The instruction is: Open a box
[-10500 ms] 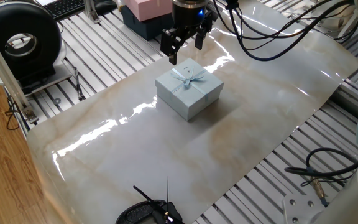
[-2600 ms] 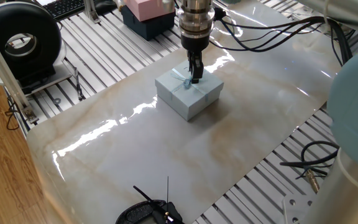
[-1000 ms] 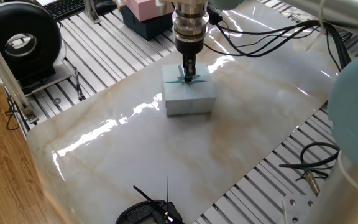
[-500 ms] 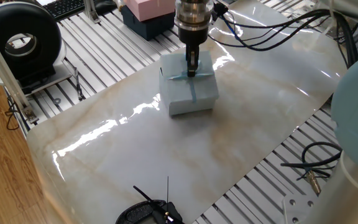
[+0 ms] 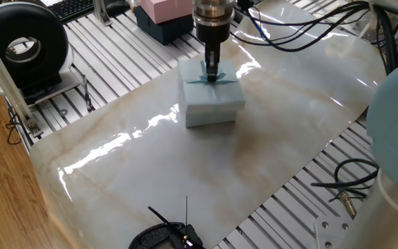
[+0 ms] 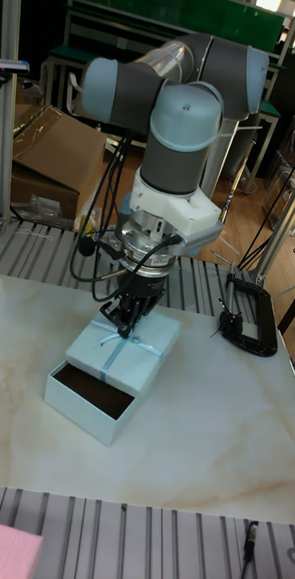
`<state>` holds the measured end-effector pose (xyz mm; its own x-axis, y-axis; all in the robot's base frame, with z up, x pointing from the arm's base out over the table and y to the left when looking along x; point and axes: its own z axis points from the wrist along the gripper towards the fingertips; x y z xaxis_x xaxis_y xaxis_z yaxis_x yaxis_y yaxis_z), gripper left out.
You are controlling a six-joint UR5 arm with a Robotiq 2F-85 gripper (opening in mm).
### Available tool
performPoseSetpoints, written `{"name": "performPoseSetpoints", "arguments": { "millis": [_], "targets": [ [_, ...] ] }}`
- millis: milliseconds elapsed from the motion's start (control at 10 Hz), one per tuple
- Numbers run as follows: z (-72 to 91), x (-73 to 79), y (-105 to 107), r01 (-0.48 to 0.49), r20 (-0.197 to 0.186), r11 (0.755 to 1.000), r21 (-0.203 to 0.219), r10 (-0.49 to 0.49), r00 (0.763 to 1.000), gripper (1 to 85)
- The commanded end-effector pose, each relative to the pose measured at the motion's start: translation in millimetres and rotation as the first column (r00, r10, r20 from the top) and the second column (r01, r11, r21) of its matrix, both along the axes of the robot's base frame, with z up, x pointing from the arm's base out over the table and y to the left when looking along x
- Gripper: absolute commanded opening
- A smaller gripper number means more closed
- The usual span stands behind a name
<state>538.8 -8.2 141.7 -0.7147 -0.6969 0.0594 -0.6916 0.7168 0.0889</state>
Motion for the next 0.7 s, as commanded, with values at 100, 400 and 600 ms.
{"name": "performPoseSetpoints", "arguments": {
  "millis": [100, 400, 600],
  "targets": [
    [-2.0, 8.9, 34, 0.058, -0.006, 0.997, 0.04, -0.058, 0.998, 1.3],
    [-1.7, 9.7, 24, 0.119, 0.0, 0.993, -0.021, -0.119, 0.993, 1.3],
    [-5.3, 14.3, 48, 0.174, 0.005, 0.984, 0.028, -0.174, 0.985, 1.3]
  ]
}}
